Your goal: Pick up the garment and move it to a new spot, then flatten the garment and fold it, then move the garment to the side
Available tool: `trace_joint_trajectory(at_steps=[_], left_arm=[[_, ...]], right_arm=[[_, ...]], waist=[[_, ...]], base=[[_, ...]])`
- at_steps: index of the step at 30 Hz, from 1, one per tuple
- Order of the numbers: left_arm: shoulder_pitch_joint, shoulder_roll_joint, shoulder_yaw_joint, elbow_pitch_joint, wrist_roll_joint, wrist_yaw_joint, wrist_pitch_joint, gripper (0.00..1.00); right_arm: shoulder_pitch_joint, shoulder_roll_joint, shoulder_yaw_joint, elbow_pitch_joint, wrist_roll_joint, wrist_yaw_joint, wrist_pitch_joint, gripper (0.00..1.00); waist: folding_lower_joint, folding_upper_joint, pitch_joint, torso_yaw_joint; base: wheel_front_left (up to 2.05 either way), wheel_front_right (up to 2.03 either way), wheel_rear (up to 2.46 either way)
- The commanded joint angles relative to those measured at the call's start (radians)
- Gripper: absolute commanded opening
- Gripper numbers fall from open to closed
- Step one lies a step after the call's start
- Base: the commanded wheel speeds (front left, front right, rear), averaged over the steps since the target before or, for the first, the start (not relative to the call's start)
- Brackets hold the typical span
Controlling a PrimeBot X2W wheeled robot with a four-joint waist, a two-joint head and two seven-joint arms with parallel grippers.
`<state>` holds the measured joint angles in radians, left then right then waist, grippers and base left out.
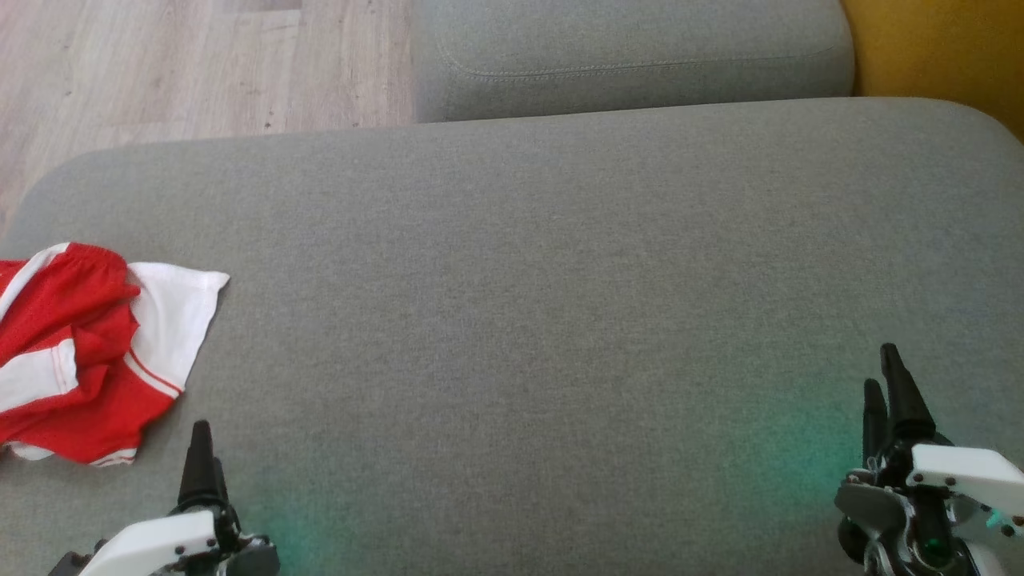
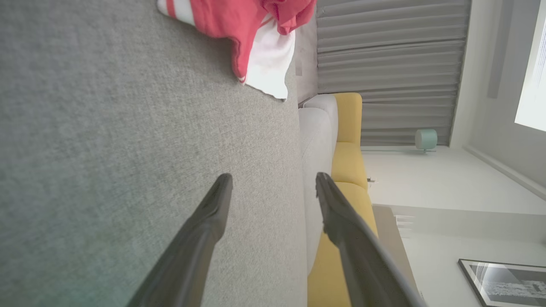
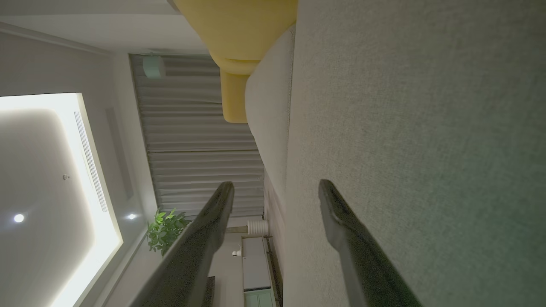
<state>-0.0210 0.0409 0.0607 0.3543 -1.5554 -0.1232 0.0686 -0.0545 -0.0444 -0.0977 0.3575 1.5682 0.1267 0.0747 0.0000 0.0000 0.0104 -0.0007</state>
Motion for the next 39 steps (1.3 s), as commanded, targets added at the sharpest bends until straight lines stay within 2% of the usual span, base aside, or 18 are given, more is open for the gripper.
trace_joint_trajectory(at_steps=[1,12,22,39], left_arm=[[-0.058,0.013,-0.003,-0.025,0.028,-0.001,-0.011,1.0],[-0.095,0.025,-0.019,-0.016,0.141,-0.002,-0.041,1.0],[-0.14,0.035,-0.029,0.002,0.284,-0.002,-0.07,1.0],[-0.185,0.042,-0.034,0.015,0.613,0.009,-0.12,1.0]], right_arm=[[-0.06,-0.024,0.013,-0.033,-0.021,0.001,-0.015,1.0],[-0.103,-0.036,0.031,-0.022,-0.119,0.001,-0.045,1.0],[-0.162,-0.044,0.057,0.002,-0.253,0.001,-0.075,1.0],[-0.245,-0.037,0.094,0.054,-0.552,0.002,-0.125,1.0]], waist=[[0.0,0.0,0.002,0.0],[0.0,0.0,0.016,-0.002],[0.0,0.0,0.038,-0.003],[0.0,0.0,0.068,0.001]], base=[[0.0,0.0,0.0],[0.0,0.0,0.0],[0.0,0.0,0.0],[0.0,0.0,0.0]])
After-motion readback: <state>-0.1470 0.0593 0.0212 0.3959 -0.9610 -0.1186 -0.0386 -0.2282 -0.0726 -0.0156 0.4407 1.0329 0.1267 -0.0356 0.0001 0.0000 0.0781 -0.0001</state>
